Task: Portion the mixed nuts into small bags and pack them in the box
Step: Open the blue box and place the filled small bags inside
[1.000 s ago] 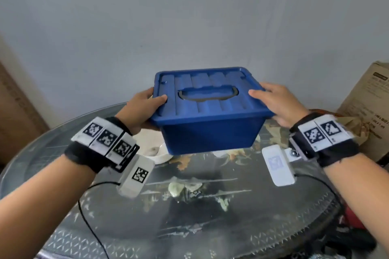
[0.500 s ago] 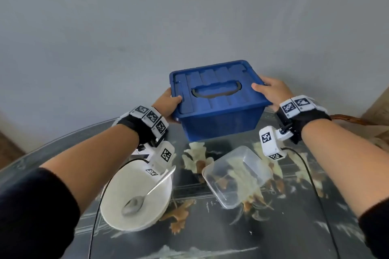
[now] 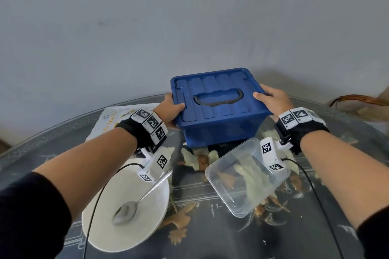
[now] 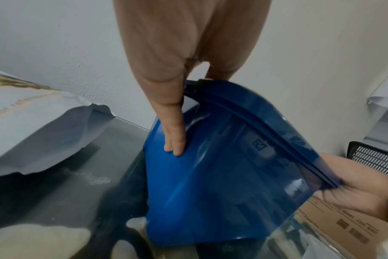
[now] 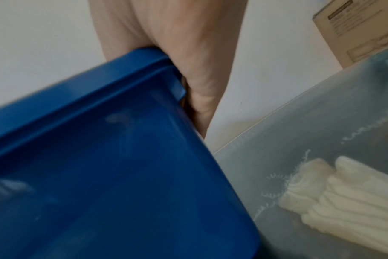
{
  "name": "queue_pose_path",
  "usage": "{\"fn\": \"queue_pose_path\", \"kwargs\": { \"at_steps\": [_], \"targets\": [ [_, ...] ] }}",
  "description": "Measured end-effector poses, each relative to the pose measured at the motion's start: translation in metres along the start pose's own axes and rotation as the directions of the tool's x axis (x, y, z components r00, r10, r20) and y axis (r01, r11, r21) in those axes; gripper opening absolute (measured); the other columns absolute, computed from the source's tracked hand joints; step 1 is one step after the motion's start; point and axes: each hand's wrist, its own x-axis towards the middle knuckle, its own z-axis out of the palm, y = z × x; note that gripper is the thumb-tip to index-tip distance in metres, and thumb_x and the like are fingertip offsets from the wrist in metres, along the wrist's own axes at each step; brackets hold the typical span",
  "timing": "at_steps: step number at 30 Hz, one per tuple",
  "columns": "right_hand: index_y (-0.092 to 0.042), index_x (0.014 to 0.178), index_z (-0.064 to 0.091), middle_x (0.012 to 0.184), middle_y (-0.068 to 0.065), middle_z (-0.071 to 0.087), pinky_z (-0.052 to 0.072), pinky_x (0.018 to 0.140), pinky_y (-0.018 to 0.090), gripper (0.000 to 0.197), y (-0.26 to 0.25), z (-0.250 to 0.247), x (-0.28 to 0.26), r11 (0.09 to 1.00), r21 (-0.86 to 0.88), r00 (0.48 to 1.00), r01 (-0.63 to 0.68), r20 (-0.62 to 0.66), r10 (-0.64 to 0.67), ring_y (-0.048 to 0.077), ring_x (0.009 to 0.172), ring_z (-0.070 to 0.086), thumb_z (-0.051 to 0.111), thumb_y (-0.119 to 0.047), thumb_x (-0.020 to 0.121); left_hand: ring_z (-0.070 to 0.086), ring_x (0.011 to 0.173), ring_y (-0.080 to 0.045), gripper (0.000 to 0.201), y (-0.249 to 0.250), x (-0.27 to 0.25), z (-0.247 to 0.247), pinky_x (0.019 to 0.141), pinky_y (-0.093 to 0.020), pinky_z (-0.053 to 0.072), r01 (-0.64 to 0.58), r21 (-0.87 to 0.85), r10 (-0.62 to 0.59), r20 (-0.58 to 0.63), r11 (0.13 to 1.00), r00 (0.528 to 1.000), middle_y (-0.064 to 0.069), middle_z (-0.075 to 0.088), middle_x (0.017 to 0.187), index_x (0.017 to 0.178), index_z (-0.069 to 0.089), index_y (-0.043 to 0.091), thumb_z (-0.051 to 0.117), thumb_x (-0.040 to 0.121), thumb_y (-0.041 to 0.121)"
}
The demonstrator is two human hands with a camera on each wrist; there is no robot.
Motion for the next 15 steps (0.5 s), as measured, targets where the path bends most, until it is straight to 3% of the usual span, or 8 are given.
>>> {"fn": "queue_pose_path", "kwargs": {
  "at_steps": [2,4,7,9,10,12,15],
  "targets": [
    [-0.021,0.107,0.064,0.101,0.007,0.066,0.052,0.088,0.043,0.019,-0.003,-0.002,-0.002,0.992,-0.125,0.999,0.031,0.018,-0.029,0.029,0.096,0.064,0.057,-0.015,0.090,0.055,0.104,-0.032,0.044,0.001,-0.001,0.000,0.064,-0.050,0.051,0.010,0.015,-0.010,0.005,1.000,1.000,-0.013,0.046,0.125,0.134,0.028,0.013,0.047,0.094,0.009],
    [-0.015,0.109,0.065,0.104,0.010,0.066,0.051,0.086,0.039,0.020,-0.007,-0.003,-0.003,0.975,-0.221,0.999,0.028,0.032,-0.021,0.029,0.096,0.063,0.056,-0.018,0.091,0.059,0.097,-0.031,0.040,0.004,-0.004,-0.004,0.068,-0.051,0.053,0.033,0.020,-0.034,0.032,0.999,0.999,-0.014,0.050,0.121,0.131,0.034,0.014,0.048,0.094,0.010],
    [-0.008,0.110,0.066,0.105,0.013,0.067,0.044,0.072,0.029,0.024,-0.008,-0.004,-0.007,0.950,-0.311,1.000,0.012,0.006,-0.011,0.025,0.087,0.059,0.055,-0.020,0.092,0.061,0.081,-0.022,0.032,0.008,-0.009,-0.012,0.072,-0.038,0.055,0.032,0.054,-0.036,0.085,0.998,0.996,-0.018,0.056,0.116,0.127,0.044,0.007,0.046,0.095,0.006],
    [-0.007,0.110,0.066,0.103,0.013,0.066,0.040,0.066,0.026,0.025,-0.008,-0.003,-0.012,0.945,-0.327,1.000,0.004,-0.009,-0.007,0.023,0.083,0.057,0.054,-0.020,0.093,0.061,0.084,-0.022,0.035,0.008,-0.016,-0.015,0.074,-0.033,0.055,0.011,0.058,-0.016,0.089,0.998,0.996,-0.020,0.055,0.123,0.131,0.044,0.002,0.044,0.095,0.002],
    [-0.007,0.110,0.066,0.103,0.013,0.066,0.040,0.065,0.026,0.024,-0.008,-0.003,-0.015,0.944,-0.329,1.000,-0.001,-0.015,-0.005,0.023,0.083,0.057,0.055,-0.020,0.093,0.060,0.091,-0.025,0.036,0.008,-0.020,-0.016,0.078,-0.036,0.053,0.011,0.038,-0.015,0.098,0.999,0.995,-0.021,0.054,0.126,0.132,0.042,0.001,0.043,0.096,0.001],
    [-0.007,0.107,0.067,0.103,0.013,0.067,0.043,0.071,0.028,0.023,-0.008,-0.004,-0.021,0.940,-0.341,0.999,-0.006,-0.035,-0.006,0.027,0.086,0.059,0.056,-0.020,0.092,0.057,0.104,-0.032,0.037,0.006,-0.024,-0.016,0.083,-0.043,0.049,0.031,0.002,-0.031,0.124,1.000,0.992,-0.021,0.053,0.128,0.133,0.041,0.000,0.042,0.096,0.002],
    [-0.006,0.106,0.067,0.102,0.015,0.067,0.047,0.080,0.036,0.023,-0.007,-0.006,-0.029,0.934,-0.357,0.999,-0.013,-0.052,-0.006,0.032,0.095,0.062,0.056,-0.020,0.092,0.058,0.101,-0.031,0.037,0.004,-0.027,-0.016,0.085,-0.044,0.049,0.025,0.004,-0.026,0.122,1.000,0.992,-0.020,0.055,0.125,0.133,0.042,0.001,0.044,0.096,0.003]
  ]
}}
